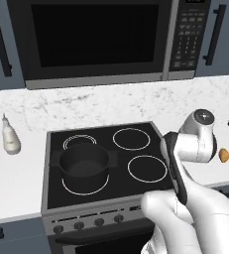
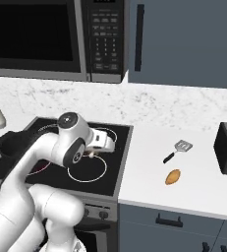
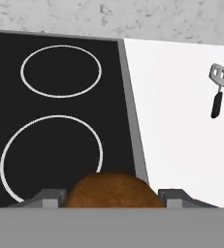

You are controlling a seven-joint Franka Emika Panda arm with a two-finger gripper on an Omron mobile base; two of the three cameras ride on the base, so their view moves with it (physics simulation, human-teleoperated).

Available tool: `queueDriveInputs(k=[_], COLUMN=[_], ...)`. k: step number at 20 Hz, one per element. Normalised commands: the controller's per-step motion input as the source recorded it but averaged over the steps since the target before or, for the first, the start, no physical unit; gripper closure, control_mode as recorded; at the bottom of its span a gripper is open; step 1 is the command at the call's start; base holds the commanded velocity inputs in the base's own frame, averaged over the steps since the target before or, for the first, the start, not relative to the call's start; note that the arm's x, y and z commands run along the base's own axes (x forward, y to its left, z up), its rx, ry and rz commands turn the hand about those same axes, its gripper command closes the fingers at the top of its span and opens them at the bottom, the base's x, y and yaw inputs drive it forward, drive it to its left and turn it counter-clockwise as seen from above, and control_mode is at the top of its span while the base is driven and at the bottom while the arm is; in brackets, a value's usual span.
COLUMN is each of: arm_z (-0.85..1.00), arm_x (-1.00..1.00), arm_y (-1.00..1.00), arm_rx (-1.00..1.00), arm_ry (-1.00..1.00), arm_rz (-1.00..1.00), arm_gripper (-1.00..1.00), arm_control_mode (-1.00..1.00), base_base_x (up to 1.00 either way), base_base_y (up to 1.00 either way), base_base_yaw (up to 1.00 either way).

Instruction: Put the mushroom and potato in the pot. Retrieve the spatula and lightly stir the vegetables in the pot.

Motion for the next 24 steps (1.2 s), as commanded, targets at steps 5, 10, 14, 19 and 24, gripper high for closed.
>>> queueDriveInputs(k=[5,10,14,19,24], arm_z=[1.00,0.76,0.24,-0.01,-0.10], arm_x=[-0.12,-0.13,-0.08,0.00,0.01], arm_y=[1.00,1.00,1.00,1.00,1.00], arm_rx=[0.00,0.01,0.00,0.00,-0.07], arm_ry=[0.01,0.00,0.01,0.02,0.00], arm_rz=[0.21,0.20,0.18,0.26,0.26], arm_gripper=[1.00,1.00,1.00,1.00,1.00], arm_control_mode=[-1.00,-1.00,-1.00,-1.00,-1.00], base_base_x=[0.00,0.00,0.00,0.00,0.00], base_base_y=[0.00,0.00,0.00,0.00,0.00], base_base_yaw=[0.00,0.00,0.00,0.00,0.00])
